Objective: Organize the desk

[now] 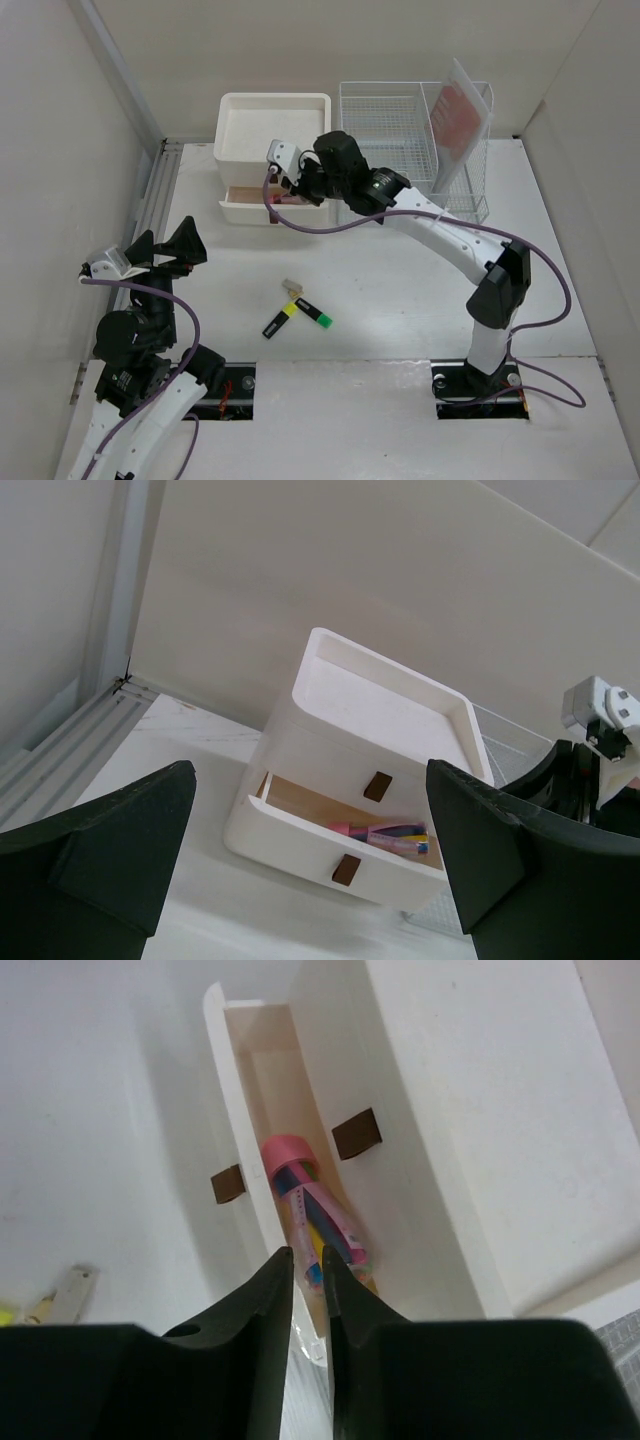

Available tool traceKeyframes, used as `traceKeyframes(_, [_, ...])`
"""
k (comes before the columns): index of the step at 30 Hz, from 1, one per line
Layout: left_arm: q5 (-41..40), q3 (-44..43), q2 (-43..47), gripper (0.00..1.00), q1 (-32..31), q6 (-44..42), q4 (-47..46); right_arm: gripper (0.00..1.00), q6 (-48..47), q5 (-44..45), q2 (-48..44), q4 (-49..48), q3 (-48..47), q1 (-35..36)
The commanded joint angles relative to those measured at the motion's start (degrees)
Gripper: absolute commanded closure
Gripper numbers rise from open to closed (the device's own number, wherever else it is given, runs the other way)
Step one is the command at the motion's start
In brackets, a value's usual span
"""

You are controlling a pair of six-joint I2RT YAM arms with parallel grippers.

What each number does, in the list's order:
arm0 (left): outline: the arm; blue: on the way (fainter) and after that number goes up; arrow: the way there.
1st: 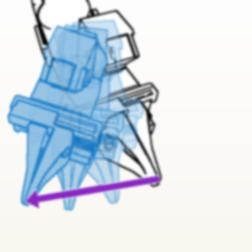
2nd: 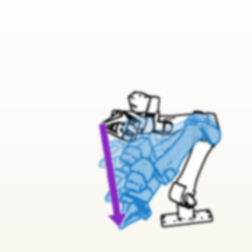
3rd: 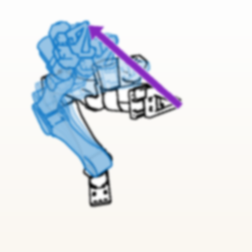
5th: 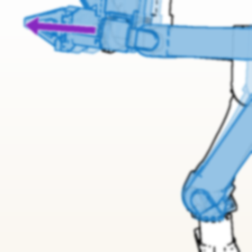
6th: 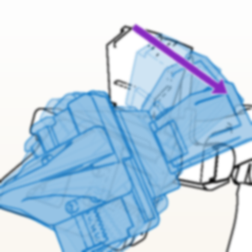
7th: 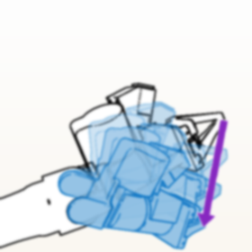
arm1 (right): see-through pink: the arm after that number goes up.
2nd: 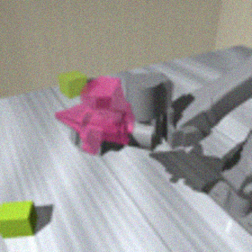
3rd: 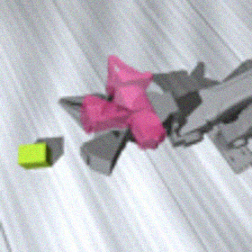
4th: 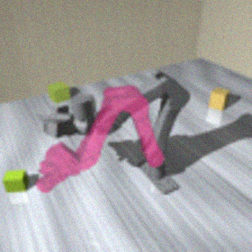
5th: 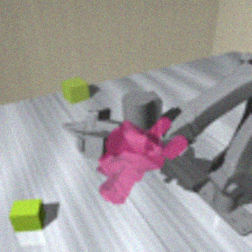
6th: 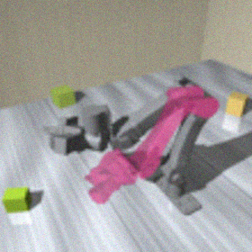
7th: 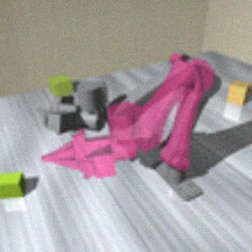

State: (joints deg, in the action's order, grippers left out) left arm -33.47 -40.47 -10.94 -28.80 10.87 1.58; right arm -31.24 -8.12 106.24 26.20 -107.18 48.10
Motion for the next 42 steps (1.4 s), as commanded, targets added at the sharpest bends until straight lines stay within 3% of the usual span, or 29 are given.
traceKeyframes(1, [-0.4, 0.1, -0.5, 0.00, -0.2, -0.6, -1.9, 0.78, -0.1, -3.4, -2.0, -2.5, 3.8, 0.3])
traceKeyframes(18, [-0.4, 0.1, 0.0, 0.00, -0.2, -0.6, -1.9, 0.88, -1.3, -2.5, 0.3, -4.4, 6.1, 0.9])
traceKeyframes(29, [-0.4, 0.1, 0.0, 0.00, -0.2, -0.6, -1.9, 0.90, -1.3, -2.5, 0.8, -4.4, 6.1, 0.9])
traceKeyframes(42, [-0.4, 0.1, 0.0, 0.00, -0.2, -0.6, -1.9, 0.91, -3.0, -4.2, 8.9, -2.3, 3.7, 1.9])
